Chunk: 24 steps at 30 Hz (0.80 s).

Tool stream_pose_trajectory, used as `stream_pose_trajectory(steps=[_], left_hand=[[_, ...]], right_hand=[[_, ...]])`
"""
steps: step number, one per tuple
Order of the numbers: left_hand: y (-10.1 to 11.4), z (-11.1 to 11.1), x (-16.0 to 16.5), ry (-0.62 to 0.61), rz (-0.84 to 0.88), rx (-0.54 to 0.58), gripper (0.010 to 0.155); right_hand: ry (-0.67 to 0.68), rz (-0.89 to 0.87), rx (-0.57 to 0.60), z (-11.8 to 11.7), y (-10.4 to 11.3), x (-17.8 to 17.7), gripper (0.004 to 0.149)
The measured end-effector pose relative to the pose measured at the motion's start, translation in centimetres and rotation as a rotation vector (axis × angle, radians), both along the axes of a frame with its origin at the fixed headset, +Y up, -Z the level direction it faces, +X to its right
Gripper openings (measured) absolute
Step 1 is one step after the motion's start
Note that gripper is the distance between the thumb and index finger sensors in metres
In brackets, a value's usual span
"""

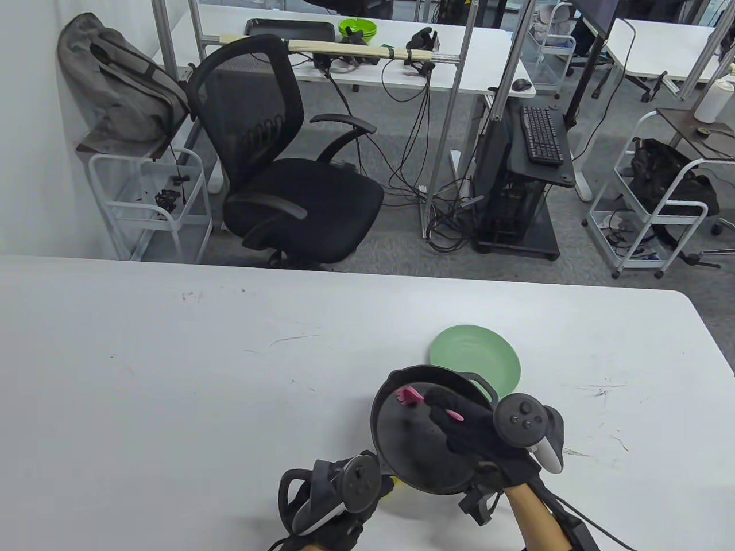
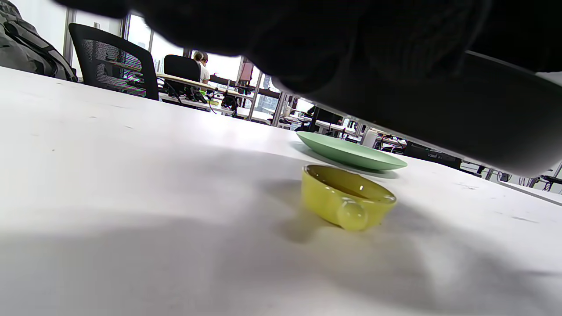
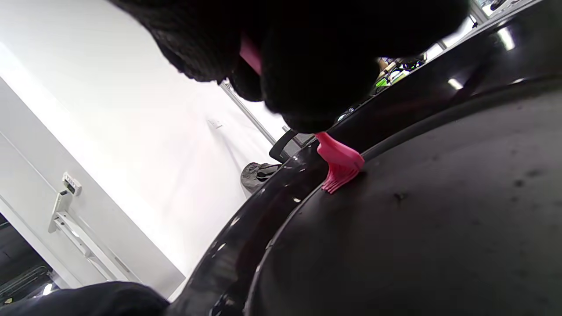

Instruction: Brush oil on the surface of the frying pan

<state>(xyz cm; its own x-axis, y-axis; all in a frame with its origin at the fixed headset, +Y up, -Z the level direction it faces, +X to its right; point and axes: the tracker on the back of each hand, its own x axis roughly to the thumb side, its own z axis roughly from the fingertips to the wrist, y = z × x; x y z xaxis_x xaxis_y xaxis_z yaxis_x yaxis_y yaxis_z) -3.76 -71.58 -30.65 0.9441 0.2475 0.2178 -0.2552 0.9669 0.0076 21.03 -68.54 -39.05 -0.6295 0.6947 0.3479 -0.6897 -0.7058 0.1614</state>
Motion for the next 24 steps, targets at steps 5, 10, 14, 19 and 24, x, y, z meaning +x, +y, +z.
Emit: stream_pose_trajectory(steps=[5, 10, 14, 19, 24], left_hand=[[0.0, 0.0, 0.1, -0.004, -0.001, -0.002, 0.06], [-0.2, -0.2, -0.2, 0.011, 0.003, -0.01, 0.06], [-0.2, -0.3, -0.5, 0.023, 0.015, -0.005, 0.06], [0.0, -0.2, -0.3, 0.012, 0.021, 0.005, 0.06], [0.1, 0.0, -0.1, 0.005, 0.0, 0.021, 0.06]], right_hand=[[-0.071, 0.053, 0.037, -0.3, 0.0, 0.7, 0.047], [-0.11, 0.047, 0.158, 0.2, 0.7, 1.0, 0.047], [-0.099, 0.066, 0.167, 0.5, 0.8, 0.6, 0.05], [0.023, -0.001, 0.036, 0.2, -0.1, -0.2, 0.053], [0.103, -0.096, -0.038, 0.2, -0.5, -1.0, 0.052]])
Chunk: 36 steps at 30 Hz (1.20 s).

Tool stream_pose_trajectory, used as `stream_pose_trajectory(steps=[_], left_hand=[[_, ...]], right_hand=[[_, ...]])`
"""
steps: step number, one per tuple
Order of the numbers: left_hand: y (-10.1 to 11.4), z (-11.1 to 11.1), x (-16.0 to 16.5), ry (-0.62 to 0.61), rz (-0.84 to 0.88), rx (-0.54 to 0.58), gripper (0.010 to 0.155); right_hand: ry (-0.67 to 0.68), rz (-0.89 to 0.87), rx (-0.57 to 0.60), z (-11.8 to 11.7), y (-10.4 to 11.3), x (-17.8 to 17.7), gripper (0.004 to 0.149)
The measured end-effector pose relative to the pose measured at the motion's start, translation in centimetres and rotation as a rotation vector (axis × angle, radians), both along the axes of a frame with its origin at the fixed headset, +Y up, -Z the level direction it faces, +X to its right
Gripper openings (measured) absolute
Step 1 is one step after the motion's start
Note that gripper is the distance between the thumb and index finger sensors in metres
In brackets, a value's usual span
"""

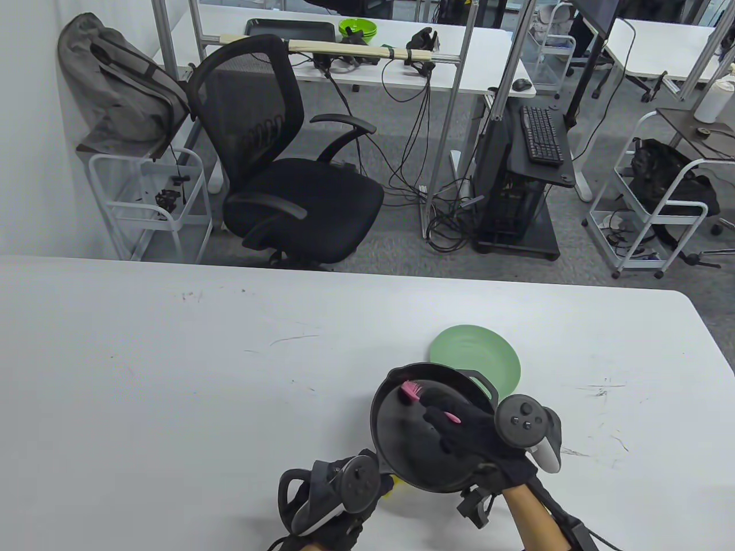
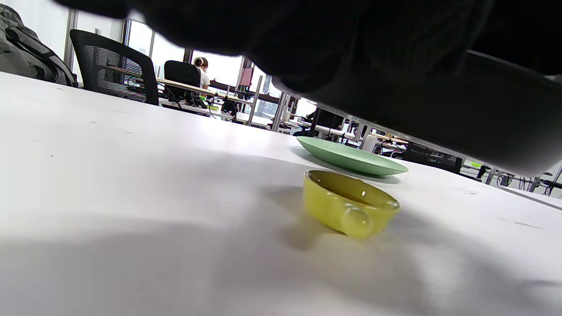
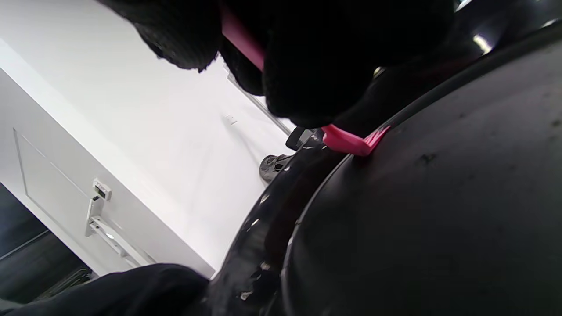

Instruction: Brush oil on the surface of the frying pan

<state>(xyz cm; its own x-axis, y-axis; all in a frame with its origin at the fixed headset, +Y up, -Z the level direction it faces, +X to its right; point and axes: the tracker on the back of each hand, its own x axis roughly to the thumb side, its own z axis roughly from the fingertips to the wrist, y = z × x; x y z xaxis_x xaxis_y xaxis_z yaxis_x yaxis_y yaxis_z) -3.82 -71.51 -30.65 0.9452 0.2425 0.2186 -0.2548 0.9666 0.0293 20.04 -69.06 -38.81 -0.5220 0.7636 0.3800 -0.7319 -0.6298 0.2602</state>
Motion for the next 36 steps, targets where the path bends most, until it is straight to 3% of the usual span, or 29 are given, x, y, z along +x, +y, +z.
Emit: stream_pose_trajectory(steps=[8, 18, 36], left_hand=[[-0.1, -0.1, -0.2, 0.005, 0.008, -0.018, 0.06], [-0.1, -0.2, -0.4, 0.011, 0.016, -0.03, 0.06], [-0.1, -0.1, -0.3, -0.003, 0.007, -0.032, 0.06]], right_hand=[[0.204, -0.095, -0.139, 0.3, 0.0, -1.2, 0.052], [0.25, -0.187, -0.16, 0.3, 0.7, -0.6, 0.048], [-0.11, 0.094, 0.079, 0.0, 0.5, 0.3, 0.047]])
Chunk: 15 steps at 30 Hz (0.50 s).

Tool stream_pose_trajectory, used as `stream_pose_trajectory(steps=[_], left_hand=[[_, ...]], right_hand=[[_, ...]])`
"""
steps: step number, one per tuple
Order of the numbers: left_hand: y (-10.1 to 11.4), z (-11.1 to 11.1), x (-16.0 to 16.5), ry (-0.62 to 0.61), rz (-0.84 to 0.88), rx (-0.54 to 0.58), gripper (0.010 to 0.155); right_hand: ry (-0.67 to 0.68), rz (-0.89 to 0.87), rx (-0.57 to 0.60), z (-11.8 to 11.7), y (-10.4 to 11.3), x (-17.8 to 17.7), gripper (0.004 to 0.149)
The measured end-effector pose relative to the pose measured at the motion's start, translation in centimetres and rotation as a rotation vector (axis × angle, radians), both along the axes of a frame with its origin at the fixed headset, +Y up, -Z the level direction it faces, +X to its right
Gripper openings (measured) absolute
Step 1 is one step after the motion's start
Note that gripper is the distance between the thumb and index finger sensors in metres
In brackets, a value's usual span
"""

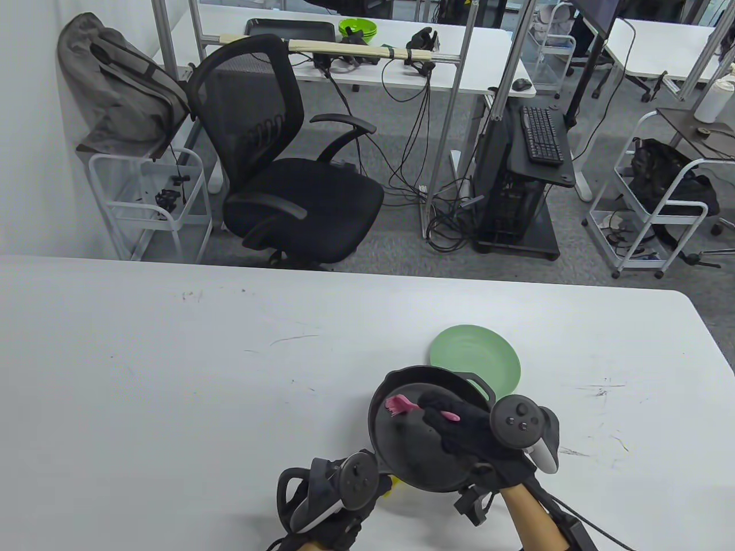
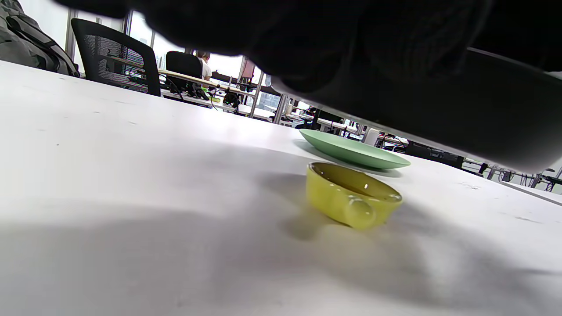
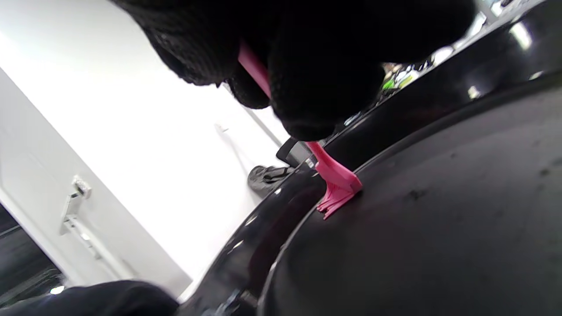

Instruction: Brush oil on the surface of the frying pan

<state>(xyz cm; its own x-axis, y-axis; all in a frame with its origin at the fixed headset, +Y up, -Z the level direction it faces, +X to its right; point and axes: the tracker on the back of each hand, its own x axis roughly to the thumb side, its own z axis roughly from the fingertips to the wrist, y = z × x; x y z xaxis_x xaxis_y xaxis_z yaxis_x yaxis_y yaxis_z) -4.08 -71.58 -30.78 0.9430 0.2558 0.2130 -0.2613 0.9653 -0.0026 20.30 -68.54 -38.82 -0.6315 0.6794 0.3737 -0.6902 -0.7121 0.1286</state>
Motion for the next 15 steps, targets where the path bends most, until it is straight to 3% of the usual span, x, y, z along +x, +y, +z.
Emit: stream_pose_trajectory(steps=[10, 12, 15], left_hand=[[-0.1, -0.1, -0.2, 0.03, 0.0, -0.002, 0.06], [0.0, -0.1, -0.3, 0.029, 0.009, -0.001, 0.06], [0.1, 0.0, -0.2, 0.026, 0.012, 0.014, 0.06]], right_hand=[[-0.131, 0.065, 0.16, 0.5, 1.2, 1.0, 0.046], [-0.126, 0.09, 0.158, 0.4, 1.1, 0.8, 0.046], [-0.02, 0.086, 0.063, 0.3, 0.4, 0.0, 0.049]])
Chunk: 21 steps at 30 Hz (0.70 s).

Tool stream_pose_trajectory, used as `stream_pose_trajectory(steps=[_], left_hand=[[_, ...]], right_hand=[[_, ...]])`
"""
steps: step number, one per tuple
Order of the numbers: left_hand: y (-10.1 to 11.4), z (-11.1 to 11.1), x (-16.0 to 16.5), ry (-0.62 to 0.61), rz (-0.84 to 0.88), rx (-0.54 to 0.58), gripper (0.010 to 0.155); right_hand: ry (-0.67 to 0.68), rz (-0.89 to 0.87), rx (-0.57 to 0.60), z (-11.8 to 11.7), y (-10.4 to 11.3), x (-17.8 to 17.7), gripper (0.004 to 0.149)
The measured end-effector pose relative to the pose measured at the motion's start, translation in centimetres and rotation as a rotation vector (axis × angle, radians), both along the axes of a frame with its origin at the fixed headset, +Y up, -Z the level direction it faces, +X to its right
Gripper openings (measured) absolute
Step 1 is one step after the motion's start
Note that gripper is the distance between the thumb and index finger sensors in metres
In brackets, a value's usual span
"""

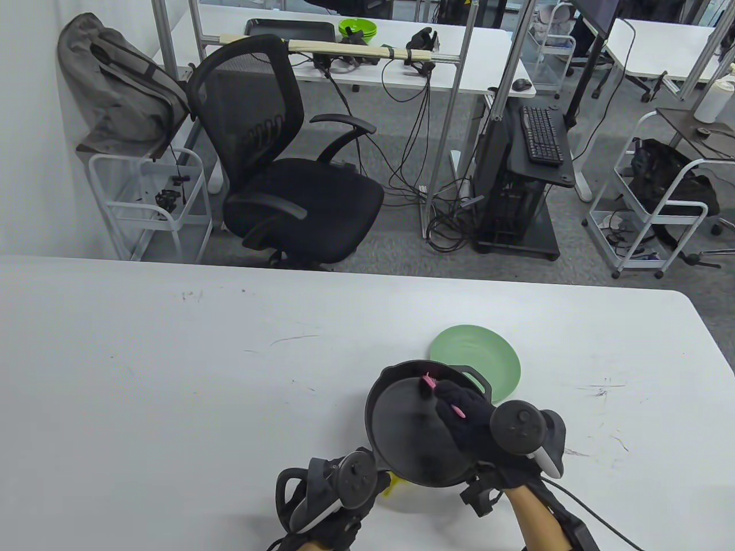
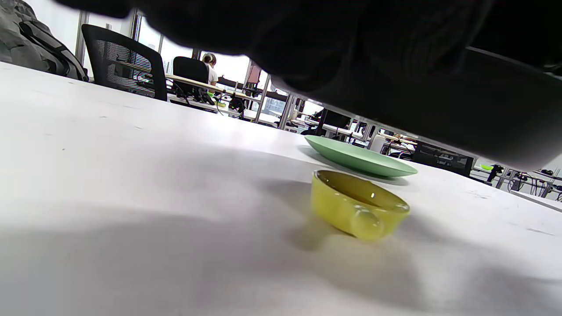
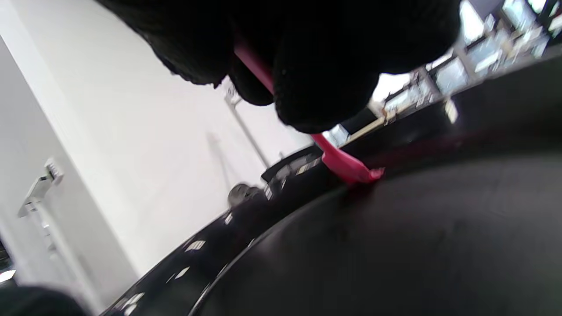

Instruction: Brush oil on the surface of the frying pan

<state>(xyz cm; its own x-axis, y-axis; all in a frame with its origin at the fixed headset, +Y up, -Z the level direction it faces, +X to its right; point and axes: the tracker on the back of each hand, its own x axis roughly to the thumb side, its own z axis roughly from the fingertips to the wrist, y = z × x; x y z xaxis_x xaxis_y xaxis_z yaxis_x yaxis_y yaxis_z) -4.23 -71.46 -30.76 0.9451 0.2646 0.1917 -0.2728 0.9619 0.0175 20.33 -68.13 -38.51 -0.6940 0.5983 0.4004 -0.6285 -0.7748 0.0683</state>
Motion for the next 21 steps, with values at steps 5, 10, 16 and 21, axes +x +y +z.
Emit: stream_pose_trajectory(steps=[5, 10, 16, 21], left_hand=[[0.0, 0.1, 0.0, 0.002, -0.017, 0.007, 0.06], [0.0, 0.0, 0.0, 0.0, -0.014, 0.0, 0.06], [0.0, 0.0, -0.1, 0.002, -0.007, -0.003, 0.06], [0.0, -0.1, -0.2, 0.005, 0.0, 0.004, 0.06]], right_hand=[[0.158, -0.12, -0.143, 0.2, -0.4, -1.1, 0.05], [0.295, -0.183, -0.25, 0.5, -0.4, -1.9, 0.049], [0.357, -0.293, -0.29, 0.3, -0.1, -1.5, 0.048], [0.354, -0.429, -0.332, 0.0, -0.1, -0.7, 0.049]])
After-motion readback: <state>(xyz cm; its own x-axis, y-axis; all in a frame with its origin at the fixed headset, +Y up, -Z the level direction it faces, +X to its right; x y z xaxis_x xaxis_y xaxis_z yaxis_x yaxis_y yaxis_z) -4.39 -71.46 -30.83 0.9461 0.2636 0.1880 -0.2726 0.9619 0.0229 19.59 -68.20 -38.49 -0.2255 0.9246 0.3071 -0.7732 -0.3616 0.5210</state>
